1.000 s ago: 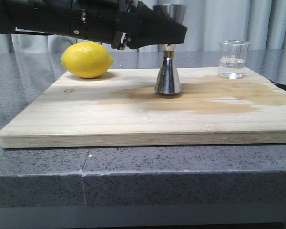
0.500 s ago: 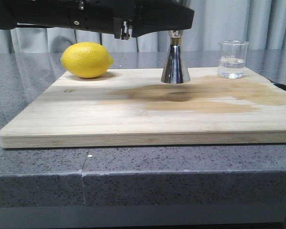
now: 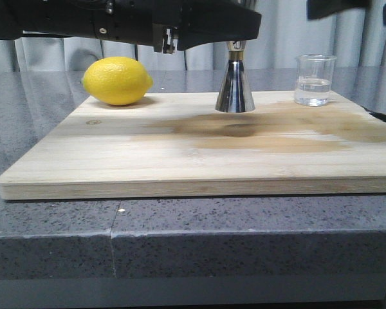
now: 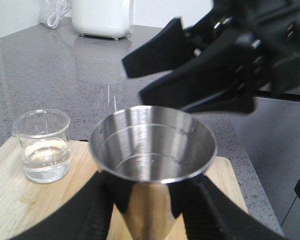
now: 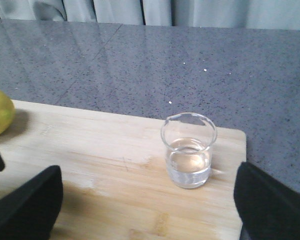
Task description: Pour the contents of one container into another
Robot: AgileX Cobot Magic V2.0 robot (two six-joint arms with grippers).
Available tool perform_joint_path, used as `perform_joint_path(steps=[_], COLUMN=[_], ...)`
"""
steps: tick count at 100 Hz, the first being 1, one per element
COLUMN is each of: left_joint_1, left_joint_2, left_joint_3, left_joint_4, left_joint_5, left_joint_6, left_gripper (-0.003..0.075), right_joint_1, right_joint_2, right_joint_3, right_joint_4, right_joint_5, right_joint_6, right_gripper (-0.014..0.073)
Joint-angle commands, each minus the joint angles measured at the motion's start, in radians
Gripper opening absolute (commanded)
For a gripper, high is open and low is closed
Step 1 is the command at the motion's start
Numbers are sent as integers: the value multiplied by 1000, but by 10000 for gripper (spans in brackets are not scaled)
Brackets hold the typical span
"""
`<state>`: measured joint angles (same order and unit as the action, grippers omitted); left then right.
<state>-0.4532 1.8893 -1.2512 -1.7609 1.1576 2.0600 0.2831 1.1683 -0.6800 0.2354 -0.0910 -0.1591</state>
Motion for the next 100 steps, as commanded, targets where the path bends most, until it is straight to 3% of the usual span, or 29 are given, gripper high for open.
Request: perform_joint_path(steps=[1, 22, 41, 100], left_joint_1=[-5, -5, -5, -5], left_joint_2=[-52, -52, -52, -52], left_joint_3=[-33, -33, -33, -33], left_joint_4=[-79, -79, -79, -79], left_joint_5=[57, 57, 57, 57], left_joint_6=[-6, -6, -6, -6], left_gripper=[208, 208, 208, 208], right_joint_1=[9, 26, 26, -12], right_joint_2=[36, 182, 306, 499], right_joint_3=[9, 101, 98, -38], right_joint_4=[-1, -1, -4, -17], right_joint_5=[-201, -556, -732, -742], right_joint_6=[7, 69, 87, 89], right_gripper=[624, 624, 624, 624])
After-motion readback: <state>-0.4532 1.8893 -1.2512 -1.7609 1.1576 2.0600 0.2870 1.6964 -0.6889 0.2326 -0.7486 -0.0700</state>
